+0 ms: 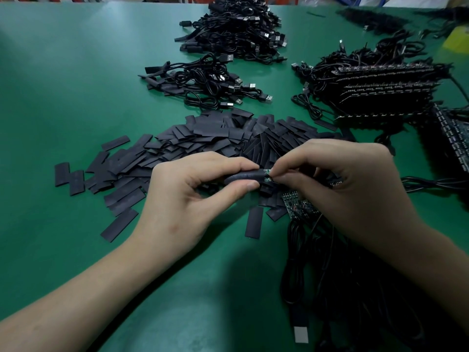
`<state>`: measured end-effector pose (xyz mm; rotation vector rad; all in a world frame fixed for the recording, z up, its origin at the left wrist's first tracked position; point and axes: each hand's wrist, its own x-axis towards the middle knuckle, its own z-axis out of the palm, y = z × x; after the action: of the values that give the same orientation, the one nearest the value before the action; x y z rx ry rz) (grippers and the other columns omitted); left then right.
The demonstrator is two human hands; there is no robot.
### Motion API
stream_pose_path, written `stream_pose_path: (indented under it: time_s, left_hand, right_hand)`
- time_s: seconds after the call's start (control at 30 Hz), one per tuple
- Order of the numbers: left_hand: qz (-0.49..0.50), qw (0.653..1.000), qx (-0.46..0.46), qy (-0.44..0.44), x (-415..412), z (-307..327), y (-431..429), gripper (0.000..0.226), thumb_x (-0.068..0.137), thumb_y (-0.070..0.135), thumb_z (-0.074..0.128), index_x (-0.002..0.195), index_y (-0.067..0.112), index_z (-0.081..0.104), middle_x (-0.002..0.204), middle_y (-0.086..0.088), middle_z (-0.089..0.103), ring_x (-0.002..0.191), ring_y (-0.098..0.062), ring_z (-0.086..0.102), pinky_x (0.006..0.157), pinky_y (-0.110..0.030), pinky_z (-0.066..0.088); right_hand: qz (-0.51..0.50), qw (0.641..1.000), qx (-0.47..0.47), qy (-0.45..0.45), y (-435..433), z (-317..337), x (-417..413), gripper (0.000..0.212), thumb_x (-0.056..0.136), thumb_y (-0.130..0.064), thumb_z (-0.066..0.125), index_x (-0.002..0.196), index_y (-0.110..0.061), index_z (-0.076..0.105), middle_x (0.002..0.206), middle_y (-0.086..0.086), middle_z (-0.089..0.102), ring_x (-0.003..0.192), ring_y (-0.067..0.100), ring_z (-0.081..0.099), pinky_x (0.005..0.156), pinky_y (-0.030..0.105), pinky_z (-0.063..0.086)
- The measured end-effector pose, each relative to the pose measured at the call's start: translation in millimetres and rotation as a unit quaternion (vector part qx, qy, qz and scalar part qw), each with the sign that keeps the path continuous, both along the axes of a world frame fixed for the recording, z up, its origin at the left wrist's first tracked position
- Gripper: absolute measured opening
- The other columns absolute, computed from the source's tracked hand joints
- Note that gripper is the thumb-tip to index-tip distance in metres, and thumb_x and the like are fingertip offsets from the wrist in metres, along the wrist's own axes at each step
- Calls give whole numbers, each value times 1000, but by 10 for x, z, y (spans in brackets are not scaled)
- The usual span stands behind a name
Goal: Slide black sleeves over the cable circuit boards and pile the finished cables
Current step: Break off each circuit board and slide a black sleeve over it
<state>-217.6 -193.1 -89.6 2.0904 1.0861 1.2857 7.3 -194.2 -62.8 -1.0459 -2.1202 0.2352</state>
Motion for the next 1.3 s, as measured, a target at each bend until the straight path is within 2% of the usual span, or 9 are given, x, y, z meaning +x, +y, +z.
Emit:
stream_pose_path:
  time_s: [0.17,0.27,0.43,0.63,0.73,0.8,0.93,1.13,1.3]
  left_hand:
    - [5,1000,20,18,9,5,-11,20,87,21,78,106,19,78,96,11,75,89,-5,70,82,-18,50]
    - [12,1000,21,19,16,7,-12,20,87,23,77,107,19,78,94,9,76,88,-8,71,81,-23,53]
    - [24,999,29,-1,18,39,-26,19,88,24,76,107,24,76,89,11,75,82,-7,71,79,-15,50]
    - [20,1000,13,1,13,32,-27,19,89,25,76,107,22,77,88,9,76,82,-9,71,78,-19,51]
    - [15,1000,10,7,18,22,-27,19,89,26,75,107,22,77,89,7,76,84,-11,72,79,-24,54]
    - [18,1000,12,13,22,21,-27,20,88,26,76,107,22,77,90,9,76,85,-9,72,80,-24,54]
    - [24,999,13,17,22,35,-25,20,87,27,77,107,21,78,96,11,76,89,-7,71,82,-20,52]
    - [73,995,-21,-69,18,49,-42,30,77,32,83,105,22,77,88,8,77,80,-9,72,79,-16,53]
    - [96,985,-52,-131,52,34,-51,22,76,27,84,97,22,78,89,13,78,76,-1,72,77,-18,56]
  right_hand:
    - [-2,1000,-6,11,-13,-11,-26,7,88,-12,79,89,-19,78,82,-11,73,73,2,64,66,15,47]
    - [1,1000,-17,24,-23,-9,-38,6,88,-14,79,89,-20,78,80,-14,71,71,4,64,63,17,48]
    - [2,995,-67,78,-30,8,-2,14,84,-21,81,96,-17,76,78,-11,72,67,17,66,59,33,52]
    - [-25,998,-43,49,-40,10,-6,6,84,-21,82,89,-19,79,68,-8,68,62,14,63,58,31,49]
    - [-29,998,-41,46,-48,-6,-32,7,83,-23,82,88,-19,79,71,-16,68,65,8,65,60,22,50]
    - [-31,998,-40,40,-55,-11,-44,6,83,-24,82,88,-20,79,74,-20,68,67,3,65,62,16,49]
    - [-35,998,-37,38,-61,-10,-42,7,84,-25,81,89,-20,79,76,-21,68,69,1,65,63,14,48]
    - [-45,998,-13,45,-59,-8,-39,9,86,-25,80,91,-18,79,75,-20,66,66,8,63,59,23,49]
    - [-68,996,-6,56,-70,-12,-34,8,86,-24,81,90,-17,79,79,-16,70,66,8,63,59,26,49]
